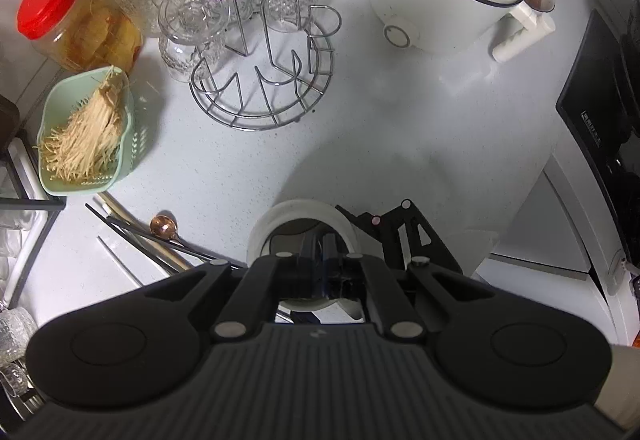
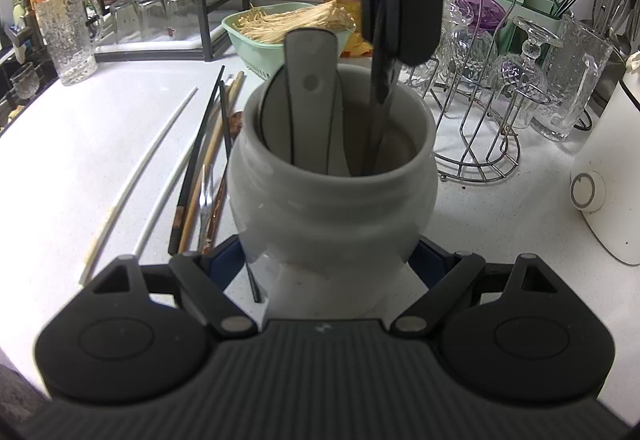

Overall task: Organize utensils
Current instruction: 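Lower the silver spoon into the jar and open left gripper, then move left gripper to the long white stick on the counter, then close left gripper on the white stick and lift it, then raise the white stick with left gripper and carry it above the jar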

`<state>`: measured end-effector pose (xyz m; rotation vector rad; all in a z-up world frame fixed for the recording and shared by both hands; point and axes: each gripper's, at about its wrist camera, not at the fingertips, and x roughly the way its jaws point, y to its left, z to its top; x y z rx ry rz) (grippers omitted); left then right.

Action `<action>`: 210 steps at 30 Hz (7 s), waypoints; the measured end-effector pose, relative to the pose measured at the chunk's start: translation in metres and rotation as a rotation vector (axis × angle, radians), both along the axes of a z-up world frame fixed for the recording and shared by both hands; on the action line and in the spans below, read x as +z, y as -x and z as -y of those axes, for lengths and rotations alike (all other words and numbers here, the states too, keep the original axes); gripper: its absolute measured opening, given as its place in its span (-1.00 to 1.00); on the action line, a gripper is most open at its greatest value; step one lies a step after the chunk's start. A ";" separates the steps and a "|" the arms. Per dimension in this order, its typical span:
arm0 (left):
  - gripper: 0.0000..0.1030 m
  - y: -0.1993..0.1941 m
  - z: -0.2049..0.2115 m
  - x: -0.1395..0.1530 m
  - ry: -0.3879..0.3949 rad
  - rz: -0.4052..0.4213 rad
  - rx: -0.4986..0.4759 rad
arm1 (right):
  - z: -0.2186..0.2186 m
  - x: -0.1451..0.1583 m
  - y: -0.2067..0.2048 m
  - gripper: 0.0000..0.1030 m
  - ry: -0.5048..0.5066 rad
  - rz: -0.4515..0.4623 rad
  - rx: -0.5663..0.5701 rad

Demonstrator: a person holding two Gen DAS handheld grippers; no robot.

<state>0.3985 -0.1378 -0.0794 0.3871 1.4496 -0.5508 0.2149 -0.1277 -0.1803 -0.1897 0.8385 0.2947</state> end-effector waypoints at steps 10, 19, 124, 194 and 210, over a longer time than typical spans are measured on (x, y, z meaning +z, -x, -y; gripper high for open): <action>-0.02 0.003 -0.018 0.018 0.078 0.073 0.001 | -0.002 0.000 -0.002 0.75 0.002 0.002 -0.006; -0.02 0.019 -0.064 0.043 0.215 0.164 0.141 | -0.001 -0.001 -0.002 0.75 0.000 0.004 -0.004; -0.85 0.288 -0.208 -0.142 0.341 0.187 0.899 | -0.003 0.007 0.033 0.74 0.028 -0.078 -0.039; -0.83 0.216 -0.210 0.060 0.206 0.611 0.452 | -0.006 0.003 0.047 0.74 0.002 -0.012 -0.097; -0.84 0.159 -0.196 0.095 0.244 0.558 0.179 | -0.013 0.003 0.045 0.74 0.012 -0.019 -0.148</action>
